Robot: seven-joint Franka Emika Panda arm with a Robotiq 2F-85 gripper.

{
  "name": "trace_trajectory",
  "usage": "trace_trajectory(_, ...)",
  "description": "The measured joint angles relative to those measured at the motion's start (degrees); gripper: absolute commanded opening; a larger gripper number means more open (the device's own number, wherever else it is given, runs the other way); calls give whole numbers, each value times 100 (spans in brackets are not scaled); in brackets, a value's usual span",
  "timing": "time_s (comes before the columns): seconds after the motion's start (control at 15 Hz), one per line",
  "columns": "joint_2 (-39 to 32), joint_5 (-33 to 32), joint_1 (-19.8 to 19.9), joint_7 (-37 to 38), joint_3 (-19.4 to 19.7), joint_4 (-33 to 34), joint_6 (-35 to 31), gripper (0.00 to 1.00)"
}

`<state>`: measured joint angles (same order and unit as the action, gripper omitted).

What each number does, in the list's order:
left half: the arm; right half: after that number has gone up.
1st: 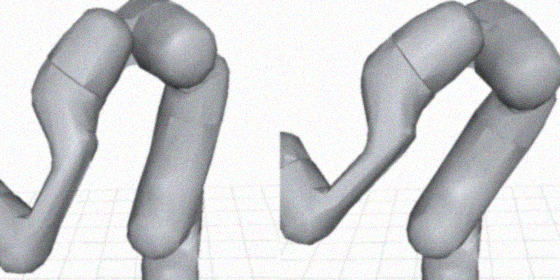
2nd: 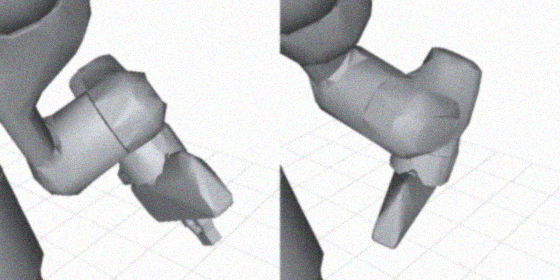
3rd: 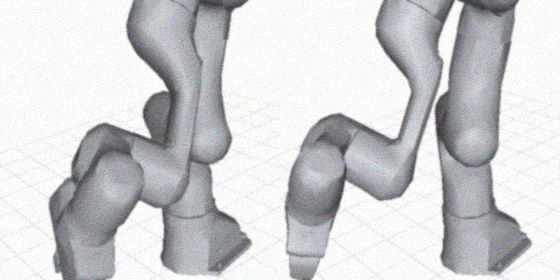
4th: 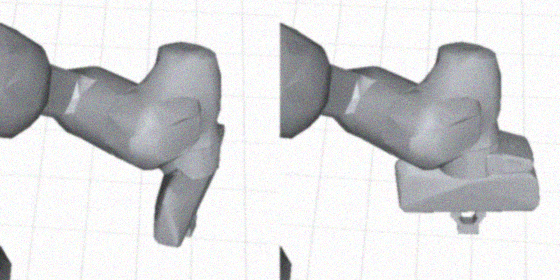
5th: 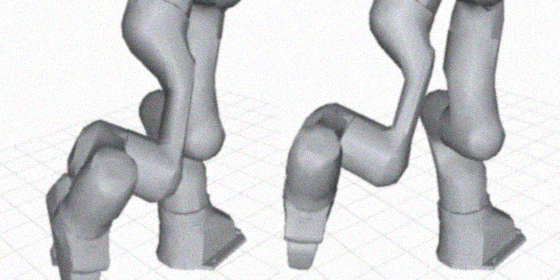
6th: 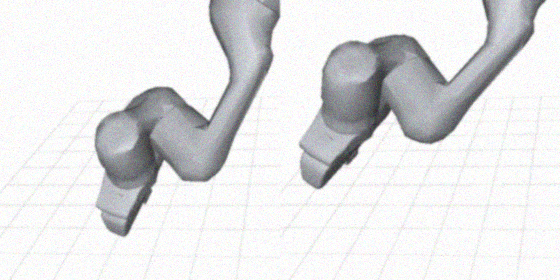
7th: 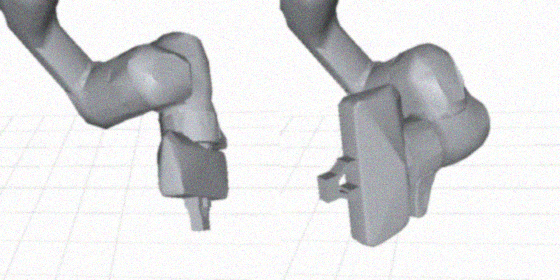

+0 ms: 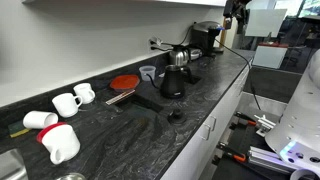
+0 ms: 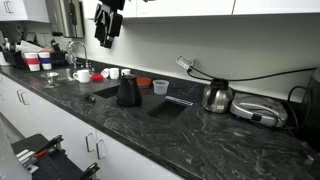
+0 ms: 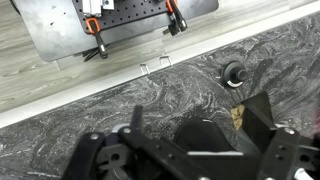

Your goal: Move the black kettle on the counter

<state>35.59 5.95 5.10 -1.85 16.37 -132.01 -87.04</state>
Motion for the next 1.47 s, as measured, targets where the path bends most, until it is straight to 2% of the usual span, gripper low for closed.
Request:
trace_trajectory(1.13,-49,0,35,34,-102,-14,-3,100)
trace_trajectory(1.47,-451,73,61,597,-280,-16,-208,100)
